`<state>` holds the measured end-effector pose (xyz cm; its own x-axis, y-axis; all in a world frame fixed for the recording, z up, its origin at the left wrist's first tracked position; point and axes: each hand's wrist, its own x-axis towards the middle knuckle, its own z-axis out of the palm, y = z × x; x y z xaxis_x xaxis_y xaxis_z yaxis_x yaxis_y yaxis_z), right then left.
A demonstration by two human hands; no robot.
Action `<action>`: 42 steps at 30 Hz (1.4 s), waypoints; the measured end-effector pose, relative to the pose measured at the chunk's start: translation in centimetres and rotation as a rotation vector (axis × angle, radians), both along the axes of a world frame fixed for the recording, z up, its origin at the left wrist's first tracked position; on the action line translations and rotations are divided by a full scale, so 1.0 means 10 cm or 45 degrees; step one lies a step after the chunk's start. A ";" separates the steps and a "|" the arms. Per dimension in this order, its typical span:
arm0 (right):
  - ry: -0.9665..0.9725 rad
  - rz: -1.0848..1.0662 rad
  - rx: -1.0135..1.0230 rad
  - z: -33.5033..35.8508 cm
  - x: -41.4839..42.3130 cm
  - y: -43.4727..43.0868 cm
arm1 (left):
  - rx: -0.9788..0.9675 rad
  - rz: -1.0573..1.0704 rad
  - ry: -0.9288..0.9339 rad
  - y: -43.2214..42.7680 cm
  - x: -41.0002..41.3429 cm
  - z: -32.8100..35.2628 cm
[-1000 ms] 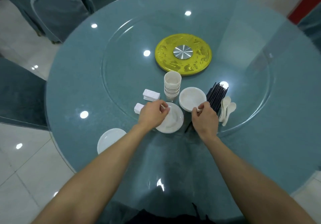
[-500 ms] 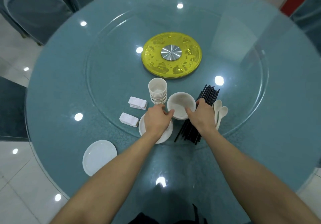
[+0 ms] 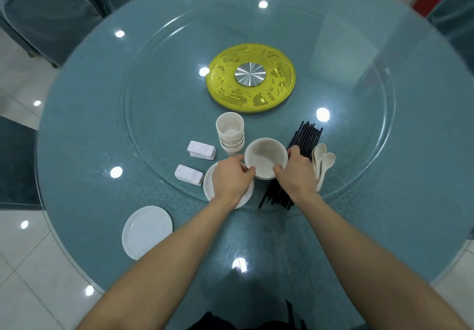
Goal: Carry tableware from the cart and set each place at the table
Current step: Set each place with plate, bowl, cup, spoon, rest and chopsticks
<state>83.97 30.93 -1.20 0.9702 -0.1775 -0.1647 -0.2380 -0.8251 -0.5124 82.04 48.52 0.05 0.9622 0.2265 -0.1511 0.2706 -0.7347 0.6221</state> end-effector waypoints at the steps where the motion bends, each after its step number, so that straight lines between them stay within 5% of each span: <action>1: -0.010 0.020 -0.037 0.01 0.00 0.00 | 0.020 -0.003 0.002 0.00 0.00 0.01; 9: -0.103 0.093 -0.187 0.07 -0.01 0.02 | 0.055 -0.024 -0.052 0.00 -0.02 0.04; 23: -0.391 -0.102 0.058 0.27 -0.18 0.16 | -0.192 0.022 -0.291 0.24 -0.14 0.26; 38: -0.567 0.159 0.334 0.54 -0.84 1.61 | -0.264 0.260 -0.398 1.63 -0.98 0.38; 42: -0.397 0.293 0.389 0.35 -1.01 1.94 | -0.235 0.353 -0.339 2.00 -1.26 0.25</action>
